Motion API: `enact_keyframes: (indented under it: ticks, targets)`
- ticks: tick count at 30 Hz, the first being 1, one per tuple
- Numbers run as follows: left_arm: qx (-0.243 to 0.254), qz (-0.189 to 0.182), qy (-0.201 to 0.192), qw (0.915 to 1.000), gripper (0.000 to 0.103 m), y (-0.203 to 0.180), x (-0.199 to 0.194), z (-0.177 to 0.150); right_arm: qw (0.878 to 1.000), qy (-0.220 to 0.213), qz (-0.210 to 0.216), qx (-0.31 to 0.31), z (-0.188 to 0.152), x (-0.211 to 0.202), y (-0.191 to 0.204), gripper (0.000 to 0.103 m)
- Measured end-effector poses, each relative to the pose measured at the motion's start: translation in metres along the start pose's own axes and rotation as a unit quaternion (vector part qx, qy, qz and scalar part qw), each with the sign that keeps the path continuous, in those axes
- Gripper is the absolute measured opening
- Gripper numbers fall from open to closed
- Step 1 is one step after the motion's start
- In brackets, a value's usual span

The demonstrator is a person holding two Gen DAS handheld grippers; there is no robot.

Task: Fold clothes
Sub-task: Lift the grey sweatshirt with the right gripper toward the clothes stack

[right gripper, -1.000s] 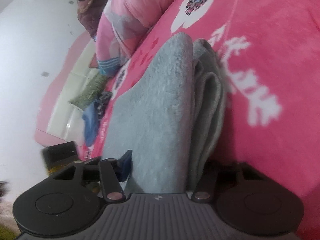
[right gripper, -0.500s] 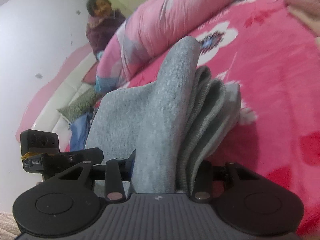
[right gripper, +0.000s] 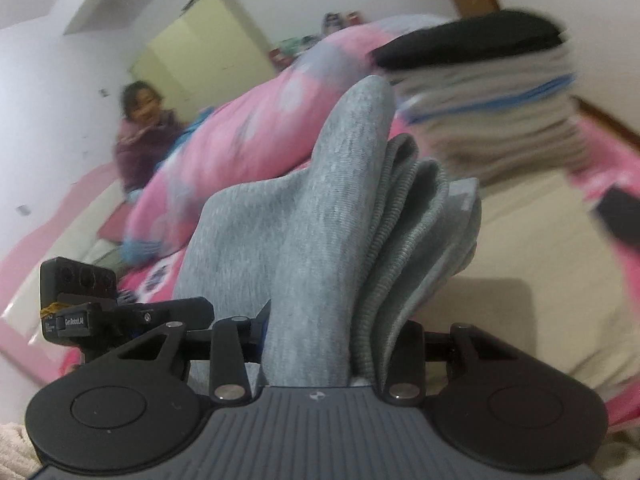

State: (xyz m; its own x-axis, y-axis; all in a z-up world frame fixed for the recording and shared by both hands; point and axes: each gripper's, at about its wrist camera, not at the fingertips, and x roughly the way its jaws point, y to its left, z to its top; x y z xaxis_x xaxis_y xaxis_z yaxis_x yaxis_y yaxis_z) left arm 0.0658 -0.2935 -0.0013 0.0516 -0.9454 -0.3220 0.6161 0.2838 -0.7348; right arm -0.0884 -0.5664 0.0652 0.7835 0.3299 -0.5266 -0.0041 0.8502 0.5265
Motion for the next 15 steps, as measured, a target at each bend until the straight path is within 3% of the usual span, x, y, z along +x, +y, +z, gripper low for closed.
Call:
enact_keyframes:
  ticks: [5,9,13,15]
  targets:
    - [-0.037,-0.029,0.002,0.9989,0.074,0.016,0.07,0.021,0.999,0.015,-0.044,-0.009,0.05,0.005,-0.047,0.044]
    - [-0.045,-0.031,0.008,0.9985,0.074,0.036,0.107,0.035,0.998,0.04,-0.042,-0.014,0.077,0.024,-0.087,0.045]
    - [-0.083,-0.006,0.024,0.9962,0.074,0.077,0.138,0.028,0.996,0.084,-0.025,0.018,0.078,0.06,-0.144,0.049]
    - [-0.108,-0.008,0.033,0.9935,0.07,0.097,0.148,0.019,0.992,0.107,-0.027,0.068,0.067,0.081,-0.175,0.049]
